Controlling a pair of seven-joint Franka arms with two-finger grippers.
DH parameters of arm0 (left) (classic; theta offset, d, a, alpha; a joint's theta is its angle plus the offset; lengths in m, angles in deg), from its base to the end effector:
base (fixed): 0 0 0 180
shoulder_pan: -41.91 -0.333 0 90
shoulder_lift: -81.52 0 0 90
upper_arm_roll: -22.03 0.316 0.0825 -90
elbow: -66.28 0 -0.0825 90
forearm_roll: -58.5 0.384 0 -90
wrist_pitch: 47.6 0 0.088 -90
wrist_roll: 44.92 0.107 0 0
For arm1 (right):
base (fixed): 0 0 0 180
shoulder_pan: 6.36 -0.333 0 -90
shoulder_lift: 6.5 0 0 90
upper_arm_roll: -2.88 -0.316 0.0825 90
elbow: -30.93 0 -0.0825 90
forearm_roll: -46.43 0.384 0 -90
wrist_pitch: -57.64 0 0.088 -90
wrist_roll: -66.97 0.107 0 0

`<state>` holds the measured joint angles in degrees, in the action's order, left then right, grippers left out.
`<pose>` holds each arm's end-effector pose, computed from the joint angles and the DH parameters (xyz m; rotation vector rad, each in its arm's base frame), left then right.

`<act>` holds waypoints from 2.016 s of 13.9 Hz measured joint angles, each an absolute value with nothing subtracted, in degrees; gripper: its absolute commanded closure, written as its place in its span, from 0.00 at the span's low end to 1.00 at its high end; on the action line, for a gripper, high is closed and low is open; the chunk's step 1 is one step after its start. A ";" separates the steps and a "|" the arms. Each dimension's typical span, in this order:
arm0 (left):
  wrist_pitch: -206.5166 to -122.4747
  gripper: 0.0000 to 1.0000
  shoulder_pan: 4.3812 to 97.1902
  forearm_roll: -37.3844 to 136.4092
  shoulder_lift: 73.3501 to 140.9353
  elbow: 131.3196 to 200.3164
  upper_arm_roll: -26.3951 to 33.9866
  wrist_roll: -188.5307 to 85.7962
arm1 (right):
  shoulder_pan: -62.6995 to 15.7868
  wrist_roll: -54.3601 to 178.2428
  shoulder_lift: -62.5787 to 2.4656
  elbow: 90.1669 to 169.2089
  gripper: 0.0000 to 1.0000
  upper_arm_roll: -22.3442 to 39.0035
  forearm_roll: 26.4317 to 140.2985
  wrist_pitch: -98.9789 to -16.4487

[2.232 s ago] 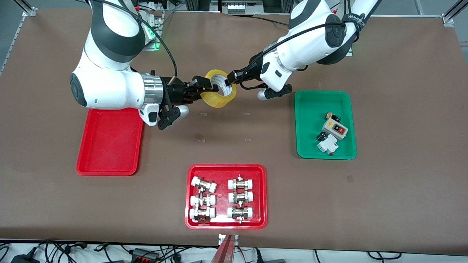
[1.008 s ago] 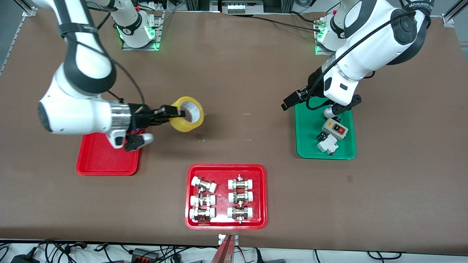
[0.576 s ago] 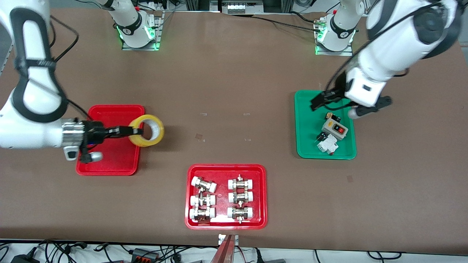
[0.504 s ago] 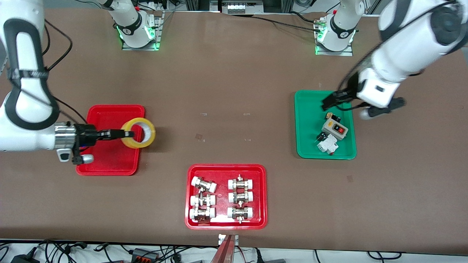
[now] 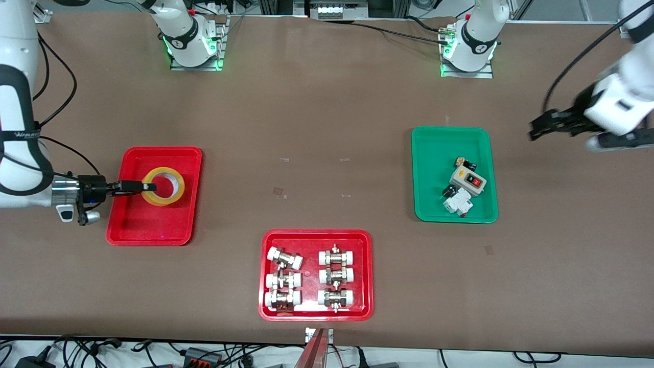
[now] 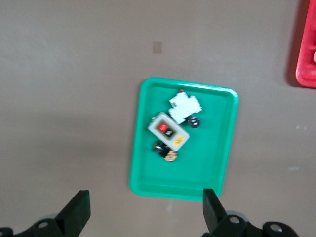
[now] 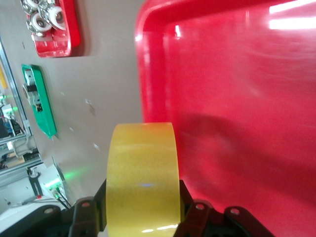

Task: Left arm passes tape to right arm into tray
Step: 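Lower the tape into the empty red tray with the right gripper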

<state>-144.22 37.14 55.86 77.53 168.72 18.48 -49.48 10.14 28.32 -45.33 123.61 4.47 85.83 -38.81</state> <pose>0.5368 0.0061 0.5694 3.0963 0.1660 -0.0515 0.6178 -0.1356 0.2121 -2.3062 -0.0666 0.2709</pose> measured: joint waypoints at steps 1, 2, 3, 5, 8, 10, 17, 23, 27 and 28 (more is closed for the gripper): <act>-143.83 0.00 37.16 55.89 76.76 168.73 20.37 -46.96 | 11.07 26.35 -46.17 123.60 0.62 4.47 85.83 -38.81; -143.62 0.00 37.15 55.89 76.17 168.72 21.71 -45.82 | 11.47 25.08 -46.82 123.59 0.62 4.45 85.83 -38.83; -143.59 0.00 37.14 55.89 75.73 168.64 22.33 -45.81 | 11.55 24.14 -47.36 123.58 0.62 4.40 85.83 -38.94; -142.75 0.00 37.23 55.92 75.35 167.49 22.29 -46.10 | 11.54 23.25 -48.23 123.59 0.62 4.35 85.83 -39.43; -141.44 0.00 37.58 58.71 75.16 165.74 21.43 -46.40 | 11.61 23.09 -48.49 123.40 0.61 4.35 85.99 -39.57; -141.33 0.00 37.71 59.44 74.96 165.28 20.32 -46.81 | 11.72 23.04 -48.55 123.36 0.61 4.35 86.10 -39.62; -138.56 0.00 38.01 59.65 74.16 161.98 19.89 -46.85 | 12.95 21.00 -49.10 122.89 0.00 4.06 86.80 -39.81; -138.19 0.00 38.22 59.65 75.45 161.80 19.23 -46.86 | 13.04 20.89 -49.10 119.37 0.00 4.06 86.28 -39.96; -138.06 0.00 38.07 59.65 75.45 161.69 19.26 -46.86 | 12.99 20.29 -49.07 118.82 0.00 3.67 81.15 -44.13; -137.99 0.00 38.04 59.65 75.47 161.69 19.27 -46.85 | 12.92 20.22 -49.01 118.60 0.00 3.48 79.35 -45.05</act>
<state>-137.99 38.04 59.65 75.47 161.69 19.27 -46.85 12.92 20.22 -49.01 118.60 3.48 79.35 -45.05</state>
